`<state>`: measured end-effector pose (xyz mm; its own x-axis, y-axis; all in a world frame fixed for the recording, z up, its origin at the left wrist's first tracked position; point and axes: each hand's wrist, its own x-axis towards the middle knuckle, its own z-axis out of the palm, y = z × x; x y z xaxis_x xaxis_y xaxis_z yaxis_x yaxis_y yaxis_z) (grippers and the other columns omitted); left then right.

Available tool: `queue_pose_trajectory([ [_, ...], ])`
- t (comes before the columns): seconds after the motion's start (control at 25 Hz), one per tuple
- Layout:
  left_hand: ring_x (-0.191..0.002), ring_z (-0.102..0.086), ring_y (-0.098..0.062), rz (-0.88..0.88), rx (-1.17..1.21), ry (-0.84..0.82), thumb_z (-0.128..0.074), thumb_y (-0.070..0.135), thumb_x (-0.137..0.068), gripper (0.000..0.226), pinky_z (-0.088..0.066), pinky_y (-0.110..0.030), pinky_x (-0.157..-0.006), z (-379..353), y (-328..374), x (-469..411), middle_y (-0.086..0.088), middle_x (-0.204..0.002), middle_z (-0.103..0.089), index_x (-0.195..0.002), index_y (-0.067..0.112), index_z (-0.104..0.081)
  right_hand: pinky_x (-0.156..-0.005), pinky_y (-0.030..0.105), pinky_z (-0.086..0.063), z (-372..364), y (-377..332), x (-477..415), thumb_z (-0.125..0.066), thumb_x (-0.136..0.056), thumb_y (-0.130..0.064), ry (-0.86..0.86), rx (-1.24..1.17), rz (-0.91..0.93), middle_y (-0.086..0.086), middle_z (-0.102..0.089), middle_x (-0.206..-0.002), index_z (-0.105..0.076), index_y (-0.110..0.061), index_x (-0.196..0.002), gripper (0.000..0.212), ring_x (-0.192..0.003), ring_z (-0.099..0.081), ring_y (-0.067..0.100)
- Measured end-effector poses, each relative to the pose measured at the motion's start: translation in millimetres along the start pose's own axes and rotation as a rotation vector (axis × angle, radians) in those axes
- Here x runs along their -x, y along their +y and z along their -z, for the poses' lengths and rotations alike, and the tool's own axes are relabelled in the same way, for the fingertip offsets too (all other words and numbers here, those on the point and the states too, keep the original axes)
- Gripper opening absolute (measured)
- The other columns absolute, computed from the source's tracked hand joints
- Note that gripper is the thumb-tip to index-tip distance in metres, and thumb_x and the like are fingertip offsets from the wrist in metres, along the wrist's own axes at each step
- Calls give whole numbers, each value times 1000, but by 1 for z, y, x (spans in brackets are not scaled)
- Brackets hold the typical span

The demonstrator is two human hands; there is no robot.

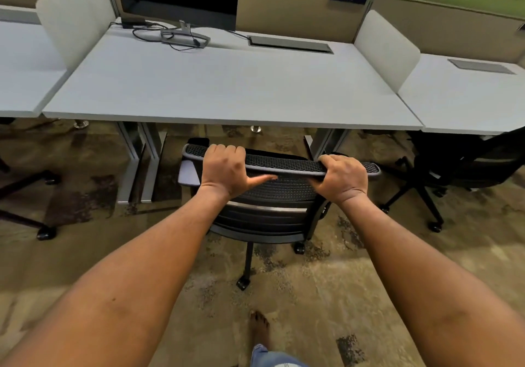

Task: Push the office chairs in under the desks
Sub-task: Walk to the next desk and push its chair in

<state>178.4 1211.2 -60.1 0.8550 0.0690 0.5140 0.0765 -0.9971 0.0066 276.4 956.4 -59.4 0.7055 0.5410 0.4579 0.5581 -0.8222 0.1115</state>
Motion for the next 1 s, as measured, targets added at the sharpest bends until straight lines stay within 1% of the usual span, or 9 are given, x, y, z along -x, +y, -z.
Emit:
queue_pose_trajectory([
  [0.16,-51,-41,-18,51,-7,95,-32,91,-72,83,-33,-28,-55,-23,13,-19,-7,-54,-49,-58,11,-46,-67,31,-47,-17,25,-28,-59,-77,-59,-35,-19,27,-5,-67,-80,-67,-21,-89,40,-73,-62,19],
  [0.24,-52,-41,-19,84,8,122,-34,91,-71,82,-36,-29,-55,-35,15,-29,-7,-54,-47,-58,11,-44,-70,33,-46,-29,33,-43,-59,-77,-57,-51,-29,53,-3,-67,-83,-67,-20,-92,42,-76,-63,21],
  [0.36,-53,-41,-19,110,-11,163,-35,92,-71,82,-35,-31,-56,-48,11,-43,-7,-55,-46,-59,11,-43,-70,33,-45,-44,39,-64,-62,-76,-55,-36,-40,77,-1,-68,-82,-67,-18,-93,41,-75,-63,23],
  [0.52,-52,-40,-19,117,-51,155,-36,92,-69,82,-32,-29,-56,-58,-5,-74,-6,-54,-46,-58,11,-45,-67,32,-47,-63,39,-95,-71,-72,-47,21,-75,81,1,-69,-78,-69,-15,-90,36,-70,-63,26],
  [0.64,-49,-42,-19,92,-89,170,-35,92,-69,82,-31,-27,-54,-67,-17,-95,-6,-52,-49,-57,12,-47,-67,34,-48,-75,42,-115,-75,-69,-40,37,-97,66,6,-70,-78,-69,-13,-89,35,-69,-64,31],
  [0.8,-50,-44,-20,94,-90,170,-36,92,-69,83,-33,-27,-52,-80,-28,-114,-6,-53,-50,-58,11,-49,-70,37,-48,-90,46,-140,-77,-68,-39,11,-125,62,9,-70,-81,-68,-11,-91,37,-72,-63,33],
  [1.0,-49,-44,-20,100,-119,203,-39,91,-69,82,-29,-27,-54,-94,-39,-132,-6,-52,-49,-58,10,-48,-67,34,-46,-106,47,-165,-75,-69,-42,23,-141,83,7,-68,-75,-66,-11,-84,36,-67,-62,31],
])
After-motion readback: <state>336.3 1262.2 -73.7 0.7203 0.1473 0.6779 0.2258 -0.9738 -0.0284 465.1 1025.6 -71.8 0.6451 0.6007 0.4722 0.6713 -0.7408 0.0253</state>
